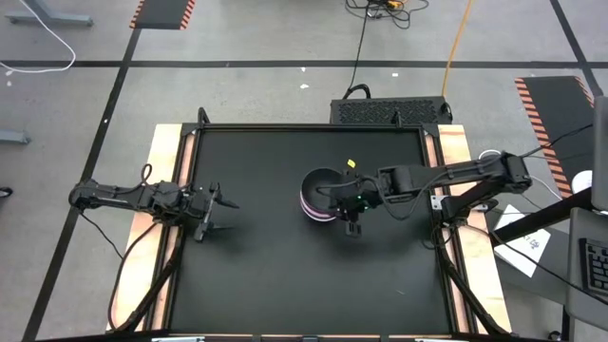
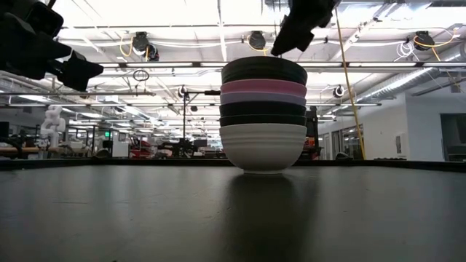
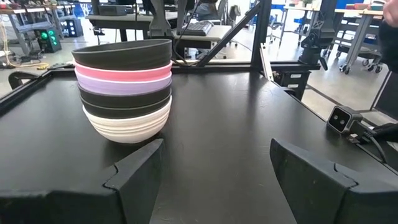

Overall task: Nest bowls inside each other
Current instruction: Stack the black bowl on top of the pink bowl

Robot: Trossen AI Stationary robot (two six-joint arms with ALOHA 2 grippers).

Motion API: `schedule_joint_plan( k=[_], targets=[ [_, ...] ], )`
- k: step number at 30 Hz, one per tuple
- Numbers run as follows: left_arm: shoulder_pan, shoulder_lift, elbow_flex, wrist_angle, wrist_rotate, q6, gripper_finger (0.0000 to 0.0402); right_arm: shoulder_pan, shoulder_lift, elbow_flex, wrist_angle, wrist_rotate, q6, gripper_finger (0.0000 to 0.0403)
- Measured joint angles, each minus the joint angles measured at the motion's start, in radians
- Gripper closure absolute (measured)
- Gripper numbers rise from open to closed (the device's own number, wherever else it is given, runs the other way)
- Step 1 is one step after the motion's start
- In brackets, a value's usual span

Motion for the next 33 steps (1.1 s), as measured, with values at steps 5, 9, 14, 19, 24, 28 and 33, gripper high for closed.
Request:
schedule_joint_plan(
  k=[5, 9, 14, 19, 24, 28, 33],
  targets=[
    [0.000, 0.000, 0.000, -0.004, 0.007, -0.001, 0.0108, 0.000, 0.023, 0.000, -0.008, -0.016, 0.012, 0.0314],
    [0.000, 0.000, 0.000, -0.002, 0.007, 0.000, 0.0108, -0.004, 0.021, 0.000, -0.009, 0.002, 0.013, 0.0314],
    [0.000, 0.000, 0.000, -0.001, 0.007, -0.001, 0.0108, -0.011, 0.022, 0.000, -0.010, 0.003, 0.018, 0.0314],
    [0.000, 0.000, 0.000, -0.001, 0.007, 0.001, 0.0108, -0.020, 0.031, 0.000, -0.010, 0.002, 0.017, 0.0314],
    [0.000, 0.000, 0.000, -0.003, 0.007, 0.003, 0.0108, -0.019, 0.074, 0.000, -0.022, -0.005, 0.011, 0.0314],
    [0.000, 0.000, 0.000, -0.007, 0.007, 0.003, 0.0108, -0.029, 0.086, 0.000, -0.017, -0.005, 0.004, 0.0314],
    [0.000, 0.000, 0.000, -0.008, 0.007, 0.004, 0.0108, -0.039, 0.085, 0.000, -0.017, -0.002, -0.011, 0.0316]
  ],
)
